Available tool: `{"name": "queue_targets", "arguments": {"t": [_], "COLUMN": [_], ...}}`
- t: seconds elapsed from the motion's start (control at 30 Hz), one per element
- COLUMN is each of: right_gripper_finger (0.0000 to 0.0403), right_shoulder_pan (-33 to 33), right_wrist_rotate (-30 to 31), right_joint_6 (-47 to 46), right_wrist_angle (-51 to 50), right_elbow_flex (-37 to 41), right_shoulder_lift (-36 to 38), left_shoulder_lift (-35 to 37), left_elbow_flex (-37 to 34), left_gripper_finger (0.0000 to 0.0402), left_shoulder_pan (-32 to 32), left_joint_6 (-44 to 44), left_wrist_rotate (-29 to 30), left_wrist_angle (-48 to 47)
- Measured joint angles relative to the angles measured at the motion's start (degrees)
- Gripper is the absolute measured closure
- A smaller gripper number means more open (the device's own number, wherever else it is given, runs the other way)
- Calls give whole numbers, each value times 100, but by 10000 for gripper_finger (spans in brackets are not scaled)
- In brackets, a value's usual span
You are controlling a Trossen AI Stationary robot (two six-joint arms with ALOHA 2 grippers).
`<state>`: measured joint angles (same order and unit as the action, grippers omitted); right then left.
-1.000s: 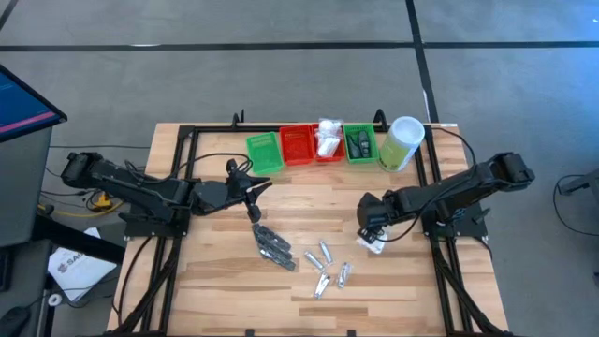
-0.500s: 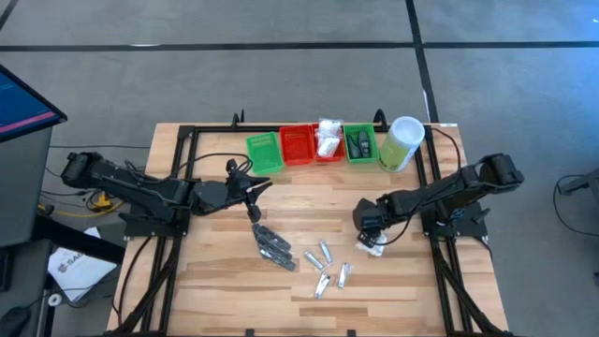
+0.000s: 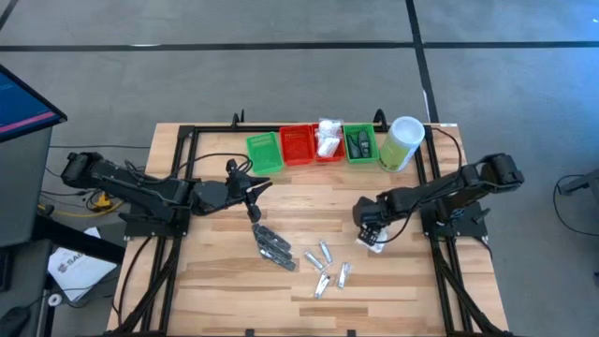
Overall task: Pick & Place Travel size toiletries
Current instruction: Put the white cotton pack into the right red bin
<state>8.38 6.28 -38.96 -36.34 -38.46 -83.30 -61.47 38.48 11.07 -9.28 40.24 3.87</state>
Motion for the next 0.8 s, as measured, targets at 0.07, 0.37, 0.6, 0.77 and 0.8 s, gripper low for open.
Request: {"name": "queue_targets", "arguments": {"t": [0.07,0.37,0.6,0.77,0.8], "right_gripper_finger": [402,402,403,403,403], "right_shoulder_pan": [3,-10,-166,-485,-567], "right_wrist_rotate": [79,830,1598,1964,1980], "right_joint_6": [15,318,931,1541,1663], "right_wrist_angle": [-123,-1571,-2373,-2531,-2528], "right_elbow_flex": [-123,-1286,-2512,-3144,-3231], "right_shoulder_lift": [144,467,465,467,467], "left_shoulder_lift": [0,0,0,0,0], "left_elbow_flex": [0,0,0,0,0], "left_gripper_finger": [349,349,349,349,349], "left_shoulder_pan": [0,0,0,0,0], "left_joint_6": [0,0,0,0,0], "left_wrist_rotate": [1,1,1,-1,-1], "left_wrist_angle": [-1,0,1,1,1]}}
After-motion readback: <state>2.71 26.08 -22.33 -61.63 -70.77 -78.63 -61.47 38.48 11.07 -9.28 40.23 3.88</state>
